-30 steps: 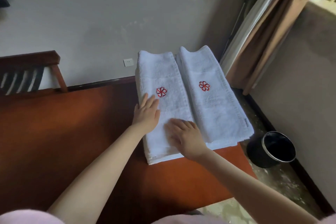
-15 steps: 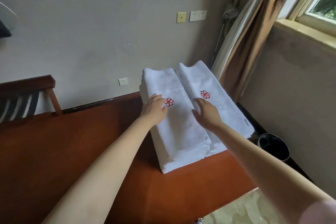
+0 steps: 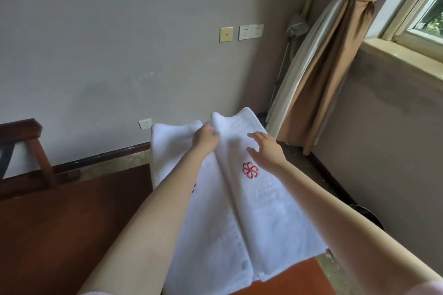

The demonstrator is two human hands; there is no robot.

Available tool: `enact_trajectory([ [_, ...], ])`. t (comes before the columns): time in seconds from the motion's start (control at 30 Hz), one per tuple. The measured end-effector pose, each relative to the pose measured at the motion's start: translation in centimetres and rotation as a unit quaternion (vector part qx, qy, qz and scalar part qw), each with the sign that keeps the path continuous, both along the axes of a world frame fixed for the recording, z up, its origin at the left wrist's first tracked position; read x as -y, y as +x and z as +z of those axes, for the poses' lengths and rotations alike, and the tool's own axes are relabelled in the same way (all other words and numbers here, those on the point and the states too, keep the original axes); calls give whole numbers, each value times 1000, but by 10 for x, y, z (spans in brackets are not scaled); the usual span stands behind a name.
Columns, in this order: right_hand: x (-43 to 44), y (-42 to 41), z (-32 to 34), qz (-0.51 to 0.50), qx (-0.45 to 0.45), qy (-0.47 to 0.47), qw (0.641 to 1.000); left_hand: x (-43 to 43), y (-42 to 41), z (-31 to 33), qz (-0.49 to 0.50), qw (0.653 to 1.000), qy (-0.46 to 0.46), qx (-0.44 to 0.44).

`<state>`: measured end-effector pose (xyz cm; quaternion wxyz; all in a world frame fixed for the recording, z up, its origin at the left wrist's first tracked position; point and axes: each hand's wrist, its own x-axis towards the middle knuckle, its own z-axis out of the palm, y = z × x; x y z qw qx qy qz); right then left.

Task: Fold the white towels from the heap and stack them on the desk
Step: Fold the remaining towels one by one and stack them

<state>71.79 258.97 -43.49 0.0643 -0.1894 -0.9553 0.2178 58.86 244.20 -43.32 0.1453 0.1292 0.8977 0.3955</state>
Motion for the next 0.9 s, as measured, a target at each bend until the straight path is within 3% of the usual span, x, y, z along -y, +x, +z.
enact_trajectory([
  [0.23, -22, -33, -33, 39, 47, -12, 998, -46, -51, -15, 21, 998, -46, 47],
  [0.4, -12, -26, -54, 45, 10, 13, 999, -54, -66, -23, 7, 997, -54, 46],
  [0.53, 7, -14, -54, 133, -101, 24, 986, -46, -68, -32, 5, 996, -81, -41],
  [0.63, 17, -5, -64, 249, -75, 101, 960, -39, -65, -42, -14, 973, -196, -123],
  [0.73, 16, -2, -68, 287, -62, 131, 947, -42, -58, -45, 20, 961, -239, -139],
  [0.8, 16, 0, -67, 299, -48, 133, 944, -45, -53, -45, 41, 947, -245, -205],
  [0.9, 14, 1, -65, 292, -32, 122, 948, -39, -52, -47, -66, 917, -268, -287],
])
